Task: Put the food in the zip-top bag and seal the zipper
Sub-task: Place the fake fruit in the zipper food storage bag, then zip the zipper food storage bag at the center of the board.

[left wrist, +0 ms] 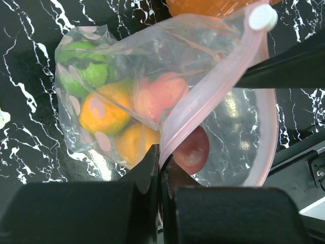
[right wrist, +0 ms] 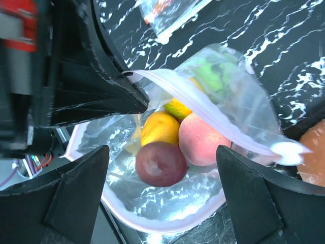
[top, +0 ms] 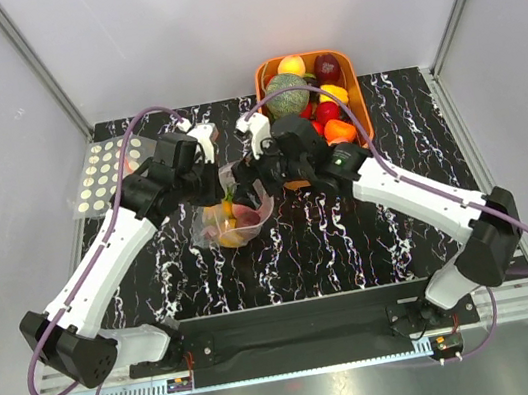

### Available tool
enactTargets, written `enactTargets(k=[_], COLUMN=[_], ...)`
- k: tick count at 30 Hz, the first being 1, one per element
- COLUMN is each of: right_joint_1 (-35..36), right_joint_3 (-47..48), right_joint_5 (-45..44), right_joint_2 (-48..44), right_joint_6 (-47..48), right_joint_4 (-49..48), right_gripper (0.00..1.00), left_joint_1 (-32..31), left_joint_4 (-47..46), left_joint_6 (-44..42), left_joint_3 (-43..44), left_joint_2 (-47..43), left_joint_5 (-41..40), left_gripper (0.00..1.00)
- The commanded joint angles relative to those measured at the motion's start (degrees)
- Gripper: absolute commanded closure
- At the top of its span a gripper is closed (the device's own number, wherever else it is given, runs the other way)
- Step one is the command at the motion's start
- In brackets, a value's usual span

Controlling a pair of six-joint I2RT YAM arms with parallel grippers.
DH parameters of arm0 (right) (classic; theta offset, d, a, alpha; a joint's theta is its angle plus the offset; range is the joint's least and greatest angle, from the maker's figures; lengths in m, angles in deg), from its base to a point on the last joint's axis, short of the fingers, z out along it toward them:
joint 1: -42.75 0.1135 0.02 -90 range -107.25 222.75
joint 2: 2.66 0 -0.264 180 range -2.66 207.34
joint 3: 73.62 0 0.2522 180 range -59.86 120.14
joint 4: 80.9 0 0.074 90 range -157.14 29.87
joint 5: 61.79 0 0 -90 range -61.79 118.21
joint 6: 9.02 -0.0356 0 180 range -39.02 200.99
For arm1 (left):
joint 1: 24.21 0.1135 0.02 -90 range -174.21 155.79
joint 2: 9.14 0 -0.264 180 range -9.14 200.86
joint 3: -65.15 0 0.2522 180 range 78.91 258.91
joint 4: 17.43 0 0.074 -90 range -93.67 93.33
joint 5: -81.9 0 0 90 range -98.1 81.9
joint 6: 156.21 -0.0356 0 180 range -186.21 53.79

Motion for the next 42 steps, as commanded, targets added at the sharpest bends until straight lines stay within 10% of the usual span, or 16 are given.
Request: enactTargets(k=[1,12,19,35,42], right_joint_1=[0.15,0.15,0.07,0.15,0.15], right_joint_3=[0.95,-4.58,-15.47,-15.39,-14.44], right_joint_5=[-3.71,-17.25,-12.09,-9.78,-9.7], right_joint_2=[-4.9,-15.61,-18.53,-8.59,-9.29], right_joint_6=[-2.82,-17.4,-29.79,-35.35,-35.35], right_joint_4=[0.94,9.13,-2.98,-8.79,-8.8], right_gripper=[0.08,0.37,0.62,0.51,0.98], left_joint_1=[0.72,0.81,0.81,0.81,-0.24], left_joint_4=[-0.19,-0.27,-0.1,0.52,-0.98], left_joint_6=[0.03,-0.15,-0.06,0.03,0.29], left_joint_3=[2.51,2.43,2.78,2.43,2.07], left_joint_2=[-1.58,-1.31,-1.31,-2.54,-3.77], left_joint_5=[-1.4,-1.49,-1.14,-0.88,4.92], left_gripper=[1.0,1.0,1.0,1.0,1.0])
